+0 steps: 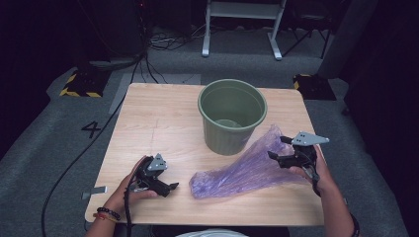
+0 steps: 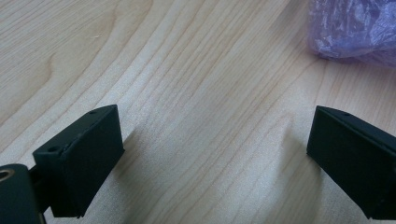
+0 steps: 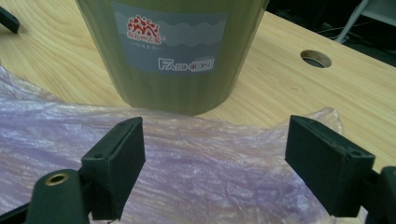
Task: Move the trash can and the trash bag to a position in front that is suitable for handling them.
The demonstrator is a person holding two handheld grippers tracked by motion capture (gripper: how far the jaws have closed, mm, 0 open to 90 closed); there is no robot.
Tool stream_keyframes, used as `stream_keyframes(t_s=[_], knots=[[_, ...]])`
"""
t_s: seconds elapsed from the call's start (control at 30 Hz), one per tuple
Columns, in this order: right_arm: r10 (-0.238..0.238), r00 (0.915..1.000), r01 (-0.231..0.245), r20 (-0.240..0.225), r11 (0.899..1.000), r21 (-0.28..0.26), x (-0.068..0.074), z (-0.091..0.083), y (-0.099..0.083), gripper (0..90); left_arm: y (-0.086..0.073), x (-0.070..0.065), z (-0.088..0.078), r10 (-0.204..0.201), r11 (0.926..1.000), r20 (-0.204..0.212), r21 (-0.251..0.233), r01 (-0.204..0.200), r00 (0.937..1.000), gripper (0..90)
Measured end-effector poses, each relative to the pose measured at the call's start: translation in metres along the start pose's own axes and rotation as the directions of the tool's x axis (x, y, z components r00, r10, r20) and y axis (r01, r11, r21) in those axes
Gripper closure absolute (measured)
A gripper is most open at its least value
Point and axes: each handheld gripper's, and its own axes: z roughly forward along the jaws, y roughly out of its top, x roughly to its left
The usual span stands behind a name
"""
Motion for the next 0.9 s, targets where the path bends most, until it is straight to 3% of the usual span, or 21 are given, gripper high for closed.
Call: stream_keyframes(t_s=[0.3, 0.63, 0.9], knots=[[-0.004, 0.9989, 0.003, -0.047, 1.0, -0.02, -0.002, 0.014, 0.013, 19.3, 0.0, 0.0, 0.0, -0.001, 1.0, 0.0, 0.0, 0.001, 1.0, 3.4], [-0.037, 0.9946, 0.037, -0.097, 0.999, 0.004, 0.005, 0.039, 0.034, 17.8, 0.0, 0.0, 0.0, 0.0, 1.0, 0.0, 0.0, 0.0, 1.0, 3.4], [-0.037, 0.991, 0.04, -0.129, 0.999, 0.021, 0.005, 0.051, 0.04, 16.4, 0.0, 0.0, 0.0, 0.0, 1.0, 0.0, 0.0, 0.0, 1.0, 3.4]])
